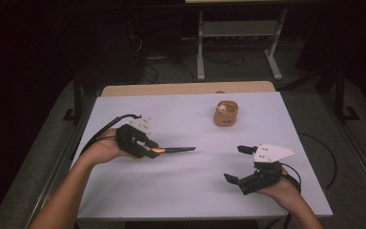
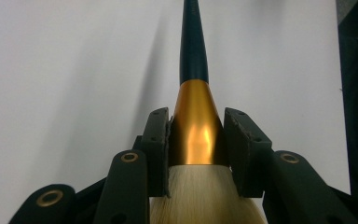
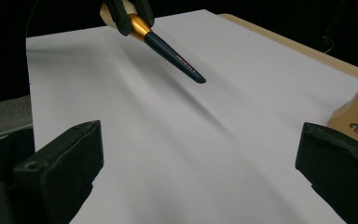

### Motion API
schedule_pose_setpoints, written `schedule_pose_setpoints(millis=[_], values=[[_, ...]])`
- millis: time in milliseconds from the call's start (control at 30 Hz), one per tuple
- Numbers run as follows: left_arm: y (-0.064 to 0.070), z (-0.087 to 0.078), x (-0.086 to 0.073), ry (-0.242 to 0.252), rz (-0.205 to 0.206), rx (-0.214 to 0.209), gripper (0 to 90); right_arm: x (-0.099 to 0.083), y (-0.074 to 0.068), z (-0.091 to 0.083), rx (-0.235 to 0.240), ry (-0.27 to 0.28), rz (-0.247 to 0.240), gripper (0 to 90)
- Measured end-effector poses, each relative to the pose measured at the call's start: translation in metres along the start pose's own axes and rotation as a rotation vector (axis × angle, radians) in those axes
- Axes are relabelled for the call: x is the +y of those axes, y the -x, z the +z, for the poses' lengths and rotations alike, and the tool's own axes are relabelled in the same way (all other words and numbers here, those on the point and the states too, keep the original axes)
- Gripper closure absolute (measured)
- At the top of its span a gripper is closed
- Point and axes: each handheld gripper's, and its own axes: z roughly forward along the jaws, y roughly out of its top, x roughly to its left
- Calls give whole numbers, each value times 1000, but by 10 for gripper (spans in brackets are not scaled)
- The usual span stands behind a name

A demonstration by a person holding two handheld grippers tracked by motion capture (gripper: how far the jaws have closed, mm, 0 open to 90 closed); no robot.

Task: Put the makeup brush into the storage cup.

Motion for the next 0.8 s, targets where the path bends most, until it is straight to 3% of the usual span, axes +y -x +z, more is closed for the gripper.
schedule_pose_setpoints(millis=[233, 600, 667, 800], values=[[8, 7, 9, -29, 44, -30, 626, 10, -1, 11, 81, -55, -31, 5], [17, 18, 19, -48, 74, -72, 626, 22, -3, 28, 122, -84, -61, 5], [20, 21, 23, -56, 99, -81, 626, 24, -4, 31, 135, -97, -70, 5], [23, 23, 26, -50, 97, -87, 626, 26, -6, 35, 148, -110, -72, 5]])
